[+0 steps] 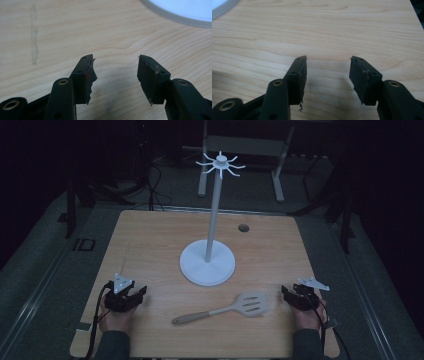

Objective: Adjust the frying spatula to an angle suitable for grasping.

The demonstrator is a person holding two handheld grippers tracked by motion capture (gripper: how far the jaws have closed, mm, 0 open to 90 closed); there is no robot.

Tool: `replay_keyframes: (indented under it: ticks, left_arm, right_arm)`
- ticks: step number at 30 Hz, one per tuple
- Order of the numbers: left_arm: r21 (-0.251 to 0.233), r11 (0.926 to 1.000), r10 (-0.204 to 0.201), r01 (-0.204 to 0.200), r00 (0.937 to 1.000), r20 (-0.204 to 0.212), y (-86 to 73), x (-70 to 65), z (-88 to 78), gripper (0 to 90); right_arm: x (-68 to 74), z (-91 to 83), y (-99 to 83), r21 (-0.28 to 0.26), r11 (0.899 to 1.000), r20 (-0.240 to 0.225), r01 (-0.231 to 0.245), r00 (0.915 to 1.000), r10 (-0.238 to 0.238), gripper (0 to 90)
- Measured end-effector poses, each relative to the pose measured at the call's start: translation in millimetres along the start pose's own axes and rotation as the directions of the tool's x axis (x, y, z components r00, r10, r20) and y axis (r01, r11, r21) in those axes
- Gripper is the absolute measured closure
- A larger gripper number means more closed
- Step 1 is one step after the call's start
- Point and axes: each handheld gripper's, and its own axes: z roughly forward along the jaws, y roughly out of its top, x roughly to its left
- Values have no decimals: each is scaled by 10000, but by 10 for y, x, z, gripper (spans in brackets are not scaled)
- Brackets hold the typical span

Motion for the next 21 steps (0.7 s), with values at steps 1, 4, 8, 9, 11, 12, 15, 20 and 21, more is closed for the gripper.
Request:
replay_keyframes:
  ticks: [1,4,8,9,11,12,15,20,21]
  left_arm:
    - [0,10000,0,0,10000,0,0,0,0,484]
    - [-140,9996,252,-251,9997,19,-19,-35,-102,510]
    - [-244,9994,255,-251,9996,155,-31,-35,-130,494]
    - [-310,9994,155,-144,9993,352,-38,-26,-136,477]
    - [-343,9993,-102,121,9983,567,-31,-30,-127,480]
    - [-353,9992,-137,159,9980,625,-29,-35,-123,485]
    - [-327,9995,0,19,9983,577,-13,-50,-115,485]
    - [-355,9992,220,-202,9984,523,4,-92,-115,485]
    - [-358,9991,234,-215,9983,533,3,-95,-115,485]
  right_arm:
    - [8,-9,7,-34,10000,-86,53,9999,-53,509]
    - [49,-39,22,-128,9994,-529,335,9980,-342,578]
    - [99,-74,36,-286,9981,-809,543,9951,-565,597]
    - [127,-84,44,-342,9975,-861,617,9942,-644,597]
    - [148,-86,52,-383,9971,-969,655,9929,-690,597]
    - [159,-87,55,-409,9968,-1023,694,9921,-732,602]
    - [201,-100,65,-498,9940,-1472,973,9837,-1036,680]
    - [358,-179,128,-863,9839,-1920,1566,9664,-1706,850]
    - [398,-202,145,-918,9818,-1984,1661,9632,-1815,884]
